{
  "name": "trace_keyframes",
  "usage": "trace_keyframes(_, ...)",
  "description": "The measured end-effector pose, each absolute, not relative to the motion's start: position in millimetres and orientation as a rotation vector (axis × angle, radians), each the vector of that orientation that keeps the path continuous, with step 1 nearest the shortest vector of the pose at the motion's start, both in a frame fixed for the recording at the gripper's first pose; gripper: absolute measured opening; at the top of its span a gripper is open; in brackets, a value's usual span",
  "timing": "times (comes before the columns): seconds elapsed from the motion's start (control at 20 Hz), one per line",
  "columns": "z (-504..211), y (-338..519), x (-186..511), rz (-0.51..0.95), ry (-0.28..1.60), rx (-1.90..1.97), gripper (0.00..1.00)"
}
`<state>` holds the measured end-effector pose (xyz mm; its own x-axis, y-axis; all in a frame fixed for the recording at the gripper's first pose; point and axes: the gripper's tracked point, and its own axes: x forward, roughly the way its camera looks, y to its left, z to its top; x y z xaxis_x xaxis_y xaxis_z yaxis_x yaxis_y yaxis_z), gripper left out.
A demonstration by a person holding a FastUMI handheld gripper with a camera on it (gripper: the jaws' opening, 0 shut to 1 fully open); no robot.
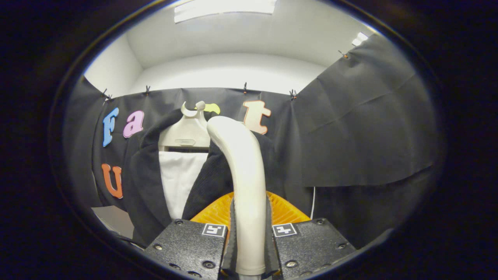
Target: Iron the clothes twice with a garment steamer, once on the left side and once on the right side.
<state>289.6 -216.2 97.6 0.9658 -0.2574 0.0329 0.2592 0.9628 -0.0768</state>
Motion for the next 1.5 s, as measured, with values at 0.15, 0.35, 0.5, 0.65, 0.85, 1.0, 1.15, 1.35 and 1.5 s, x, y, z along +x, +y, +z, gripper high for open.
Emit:
trace_keyframes(0.15, 90, -218, 300, -0.257, -0.005, -0.085, 0.30)
trace_keyframes(0.35, 69, -221, 291, -0.285, 0.034, -0.114, 0.30)
trace_keyframes(0.5, 57, -218, 279, -0.299, 0.063, -0.125, 0.31)
trace_keyframes(0.65, 37, -214, 267, -0.312, 0.105, -0.132, 0.31)
trace_keyframes(0.85, 15, -211, 252, -0.313, 0.157, -0.143, 0.31)
trace_keyframes(1.0, -1, -212, 244, -0.320, 0.188, -0.148, 0.31)
trace_keyframes(1.15, -21, -211, 233, -0.316, 0.226, -0.146, 0.31)
trace_keyframes(1.35, -48, -214, 221, -0.331, 0.277, -0.157, 0.30)
trace_keyframes(1.5, -67, -214, 212, -0.335, 0.312, -0.164, 0.30)
